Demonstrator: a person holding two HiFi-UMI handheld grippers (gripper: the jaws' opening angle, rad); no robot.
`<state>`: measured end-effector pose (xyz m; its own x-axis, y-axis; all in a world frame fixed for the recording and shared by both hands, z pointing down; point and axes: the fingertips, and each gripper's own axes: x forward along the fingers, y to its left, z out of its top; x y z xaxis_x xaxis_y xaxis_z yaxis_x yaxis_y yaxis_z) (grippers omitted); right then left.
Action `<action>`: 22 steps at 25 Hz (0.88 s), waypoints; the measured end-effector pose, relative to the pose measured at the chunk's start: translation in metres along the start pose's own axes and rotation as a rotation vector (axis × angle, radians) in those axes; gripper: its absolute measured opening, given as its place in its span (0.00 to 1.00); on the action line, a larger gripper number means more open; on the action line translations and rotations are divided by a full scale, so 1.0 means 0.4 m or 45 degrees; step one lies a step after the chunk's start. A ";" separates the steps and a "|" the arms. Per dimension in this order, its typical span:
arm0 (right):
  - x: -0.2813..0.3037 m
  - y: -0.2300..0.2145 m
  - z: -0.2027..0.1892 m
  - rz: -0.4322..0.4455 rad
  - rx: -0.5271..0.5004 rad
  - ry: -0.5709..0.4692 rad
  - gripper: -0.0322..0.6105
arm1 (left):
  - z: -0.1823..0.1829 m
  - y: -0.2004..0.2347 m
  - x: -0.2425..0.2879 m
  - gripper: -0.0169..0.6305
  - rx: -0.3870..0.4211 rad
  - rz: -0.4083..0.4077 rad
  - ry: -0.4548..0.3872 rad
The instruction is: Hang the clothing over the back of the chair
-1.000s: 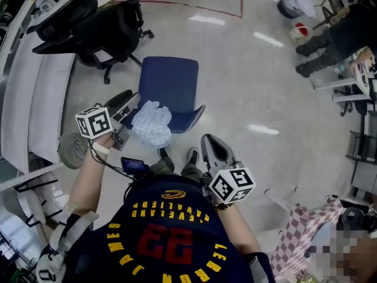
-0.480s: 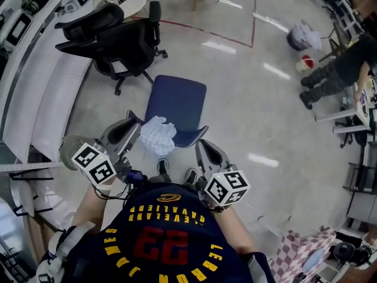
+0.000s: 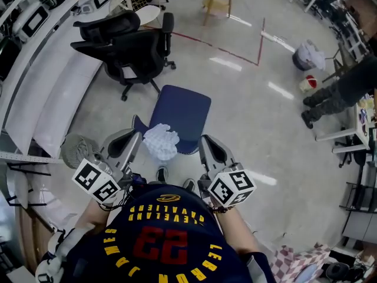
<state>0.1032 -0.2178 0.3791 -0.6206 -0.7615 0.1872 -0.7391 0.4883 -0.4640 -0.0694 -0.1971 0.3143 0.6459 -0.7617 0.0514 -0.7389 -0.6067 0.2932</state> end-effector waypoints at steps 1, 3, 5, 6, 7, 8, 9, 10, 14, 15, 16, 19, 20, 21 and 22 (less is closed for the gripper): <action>0.001 0.005 0.016 0.007 -0.014 -0.009 0.08 | 0.009 -0.002 -0.007 0.03 0.002 0.006 -0.011; 0.002 0.015 0.045 0.021 -0.039 -0.026 0.08 | 0.029 -0.002 -0.020 0.03 0.015 0.020 -0.031; 0.003 0.023 0.073 0.032 -0.069 -0.043 0.08 | 0.047 0.003 -0.031 0.03 0.034 0.037 -0.051; 0.005 0.028 0.087 0.036 -0.086 -0.052 0.08 | 0.054 0.007 -0.036 0.03 0.038 0.046 -0.060; 0.007 0.032 0.101 0.038 -0.103 -0.059 0.08 | 0.059 0.011 -0.040 0.03 0.038 0.054 -0.068; 0.009 0.037 0.115 0.038 -0.118 -0.066 0.08 | 0.062 0.015 -0.044 0.03 0.036 0.061 -0.072; 0.011 0.041 0.128 0.040 -0.129 -0.075 0.08 | 0.063 0.018 -0.047 0.03 0.032 0.065 -0.074; 0.012 0.044 0.139 0.043 -0.138 -0.085 0.08 | 0.063 0.019 -0.049 0.03 0.027 0.068 -0.074; 0.015 0.052 0.169 0.048 -0.163 -0.115 0.08 | 0.060 0.019 -0.051 0.03 0.022 0.070 -0.071; 0.015 0.053 0.171 0.044 -0.169 -0.114 0.08 | 0.058 0.020 -0.051 0.03 0.021 0.073 -0.069; 0.016 0.054 0.171 0.040 -0.175 -0.111 0.08 | 0.053 0.022 -0.050 0.03 0.019 0.077 -0.066; 0.026 0.055 0.156 0.043 -0.187 -0.101 0.08 | 0.040 0.032 -0.050 0.03 0.001 0.090 -0.058; 0.029 0.055 0.152 0.047 -0.189 -0.100 0.08 | 0.036 0.036 -0.050 0.03 -0.005 0.093 -0.057; 0.031 0.056 0.149 0.051 -0.191 -0.100 0.08 | 0.033 0.039 -0.050 0.03 -0.009 0.095 -0.055; 0.034 0.057 0.147 0.052 -0.193 -0.098 0.08 | 0.031 0.042 -0.049 0.03 -0.010 0.096 -0.053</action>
<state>0.0935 -0.2422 0.3201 -0.6334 -0.7672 0.1008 -0.7481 0.5739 -0.3331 -0.0969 -0.1952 0.3065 0.5798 -0.8140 0.0342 -0.7834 -0.5455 0.2978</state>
